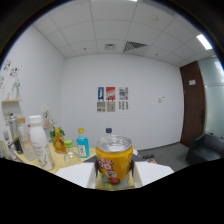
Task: Make me a cup of Vodka Sunrise.
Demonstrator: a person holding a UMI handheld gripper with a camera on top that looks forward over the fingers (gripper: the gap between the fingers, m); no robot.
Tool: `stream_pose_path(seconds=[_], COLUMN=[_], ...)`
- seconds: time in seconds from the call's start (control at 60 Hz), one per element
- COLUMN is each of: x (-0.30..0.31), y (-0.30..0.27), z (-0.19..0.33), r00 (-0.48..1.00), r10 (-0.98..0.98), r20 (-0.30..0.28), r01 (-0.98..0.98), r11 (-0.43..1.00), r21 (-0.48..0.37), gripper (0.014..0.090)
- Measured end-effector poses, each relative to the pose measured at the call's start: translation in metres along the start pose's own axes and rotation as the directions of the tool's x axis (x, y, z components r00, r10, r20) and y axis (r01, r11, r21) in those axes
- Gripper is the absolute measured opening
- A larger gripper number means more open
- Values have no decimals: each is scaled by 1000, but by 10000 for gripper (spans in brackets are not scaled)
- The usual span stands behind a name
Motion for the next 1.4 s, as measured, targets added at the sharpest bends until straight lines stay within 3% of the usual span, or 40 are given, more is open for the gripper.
stream_pose_path(seconds=[0.217,0.367,0.567,0.683,0.833,0.967,1.133,1.4], x=[-18,-48,-78,-84,-87,-87,-90,-105], y=[8,91,200,232,233,222,209,203], z=[-66,-87,-76,-68,-62,-58,-55,-53], r00=[1000,997,997,1000,932,749,355,-248], r10=[27,71,79,-29,-361,-662,-934,-968], r20=[-6,7,-1,-8,20,32,40,33], r01=[-27,-70,-77,26,356,655,930,968], r11=[1000,993,973,967,908,733,349,-249], r21=[12,-92,-219,-255,-221,-184,-119,-32], gripper=[513,512,512,513,512,512,506,511])
